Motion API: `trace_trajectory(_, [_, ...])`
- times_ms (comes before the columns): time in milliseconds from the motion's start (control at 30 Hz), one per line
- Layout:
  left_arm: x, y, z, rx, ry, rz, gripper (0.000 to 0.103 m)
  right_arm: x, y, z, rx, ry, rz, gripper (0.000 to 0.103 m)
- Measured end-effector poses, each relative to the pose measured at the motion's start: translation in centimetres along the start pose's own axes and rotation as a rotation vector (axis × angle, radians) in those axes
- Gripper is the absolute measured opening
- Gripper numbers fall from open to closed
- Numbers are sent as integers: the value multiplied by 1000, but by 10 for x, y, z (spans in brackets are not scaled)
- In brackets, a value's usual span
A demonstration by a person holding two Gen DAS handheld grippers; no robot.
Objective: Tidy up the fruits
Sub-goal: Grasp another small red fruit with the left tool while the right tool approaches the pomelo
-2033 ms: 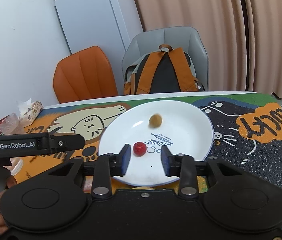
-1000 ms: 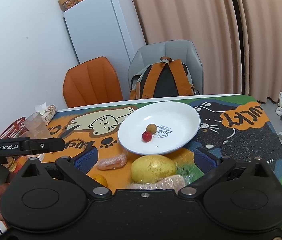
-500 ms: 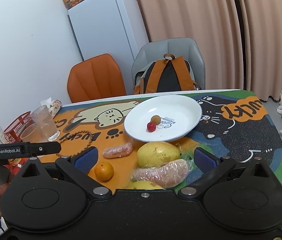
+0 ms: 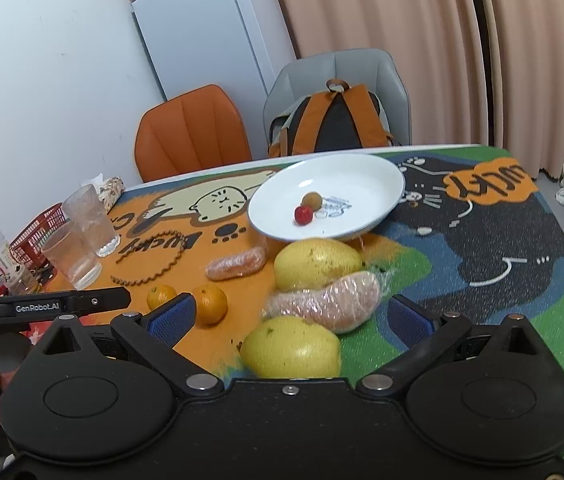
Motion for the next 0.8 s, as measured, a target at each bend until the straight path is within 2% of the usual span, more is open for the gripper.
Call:
trace_trajectory(400, [-6,-24,25,-62,-1,-16,70,-1,-13,21,-66,0,1,103])
trace_trajectory(667, [-8,-36,40,-81,16,-11,47,-3,-22,26,-87,15,1,103])
trace_trajectory(800, [-7,-37,40,-62,5,-25,45,-5,-25,27,-92,18,0,103])
Point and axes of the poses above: each gripper's, at about its wrist camera, not at the fingertips, and y roughly against the way its jaws point, x to its right, z to its underside, the point moved 8 cm from there along -y, roughly the way its jaws point, and after that the axes turned 3 degrees about x, right-handed, at the moved point
